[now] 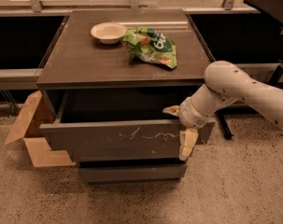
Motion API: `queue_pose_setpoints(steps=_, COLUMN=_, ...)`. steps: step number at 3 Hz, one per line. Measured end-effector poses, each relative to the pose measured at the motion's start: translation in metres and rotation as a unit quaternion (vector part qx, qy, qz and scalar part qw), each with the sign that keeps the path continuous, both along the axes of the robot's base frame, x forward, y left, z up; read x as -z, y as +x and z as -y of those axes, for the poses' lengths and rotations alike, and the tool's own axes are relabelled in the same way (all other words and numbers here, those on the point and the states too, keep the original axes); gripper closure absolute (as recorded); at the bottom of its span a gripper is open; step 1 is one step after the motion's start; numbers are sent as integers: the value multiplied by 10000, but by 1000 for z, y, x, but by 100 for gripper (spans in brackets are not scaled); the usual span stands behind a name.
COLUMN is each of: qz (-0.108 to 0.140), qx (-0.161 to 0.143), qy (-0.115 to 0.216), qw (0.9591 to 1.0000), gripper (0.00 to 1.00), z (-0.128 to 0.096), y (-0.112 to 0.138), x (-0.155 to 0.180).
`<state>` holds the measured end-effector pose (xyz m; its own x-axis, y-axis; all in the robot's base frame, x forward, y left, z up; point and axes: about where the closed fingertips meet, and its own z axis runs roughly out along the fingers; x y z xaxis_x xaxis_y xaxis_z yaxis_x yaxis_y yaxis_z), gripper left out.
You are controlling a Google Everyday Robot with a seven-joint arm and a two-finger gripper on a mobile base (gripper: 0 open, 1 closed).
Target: Open top drawer
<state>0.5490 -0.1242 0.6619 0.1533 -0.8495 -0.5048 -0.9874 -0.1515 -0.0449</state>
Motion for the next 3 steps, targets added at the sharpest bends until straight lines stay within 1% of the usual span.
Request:
queue_pose_setpoints(steps=1, qz=-313, qx=-34, qy=-77, qw=9995, gripper=34, z=-1, y=-32, x=-2)
queue_pose_setpoints(steps=2, qz=-472, qx=-8, qy=-89, qw=9988, gripper=58, z=0, y=-51, x=-8)
queue_pose_setpoints(steps=3, qz=-481, qx=-7, qy=-90, qw=9988, gripper=81, z=1, y=-52, x=-15)
